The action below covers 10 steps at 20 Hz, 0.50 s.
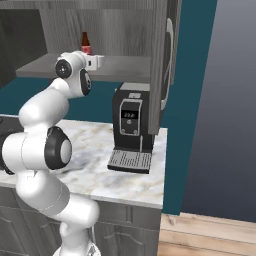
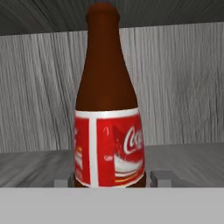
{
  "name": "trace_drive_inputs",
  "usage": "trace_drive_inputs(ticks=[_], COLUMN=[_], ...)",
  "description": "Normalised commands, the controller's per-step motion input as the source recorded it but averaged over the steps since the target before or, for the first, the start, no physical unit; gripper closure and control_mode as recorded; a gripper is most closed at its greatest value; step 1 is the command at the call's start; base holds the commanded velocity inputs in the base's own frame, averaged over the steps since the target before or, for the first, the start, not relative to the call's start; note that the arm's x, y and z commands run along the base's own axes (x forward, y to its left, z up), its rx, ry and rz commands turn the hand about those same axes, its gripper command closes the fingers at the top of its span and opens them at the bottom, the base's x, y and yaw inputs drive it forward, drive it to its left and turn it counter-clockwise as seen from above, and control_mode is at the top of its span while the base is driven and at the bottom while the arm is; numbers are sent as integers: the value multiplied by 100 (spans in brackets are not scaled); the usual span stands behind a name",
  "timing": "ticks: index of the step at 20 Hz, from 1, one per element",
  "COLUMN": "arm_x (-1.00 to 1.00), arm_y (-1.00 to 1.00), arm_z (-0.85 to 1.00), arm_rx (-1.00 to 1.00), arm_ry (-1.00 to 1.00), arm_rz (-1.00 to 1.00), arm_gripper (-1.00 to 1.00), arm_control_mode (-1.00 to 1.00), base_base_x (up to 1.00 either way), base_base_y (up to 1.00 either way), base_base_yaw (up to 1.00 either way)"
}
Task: Pick the bottled drink from the counter and place it in the open cabinet.
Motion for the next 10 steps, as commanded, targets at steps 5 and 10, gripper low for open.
trace_drive_inputs(ticks=[5, 10], arm_x=[0, -4], arm_y=[0, 0], arm_z=[0, 1], arm_rx=[0, 0], arm_ry=[0, 0], arm_rz=[0, 3], arm_gripper=[-100, -100], arm_control_mode=[-100, -100], base_base_x=[0, 0], base_base_y=[0, 0], base_base_yaw=[0, 0])
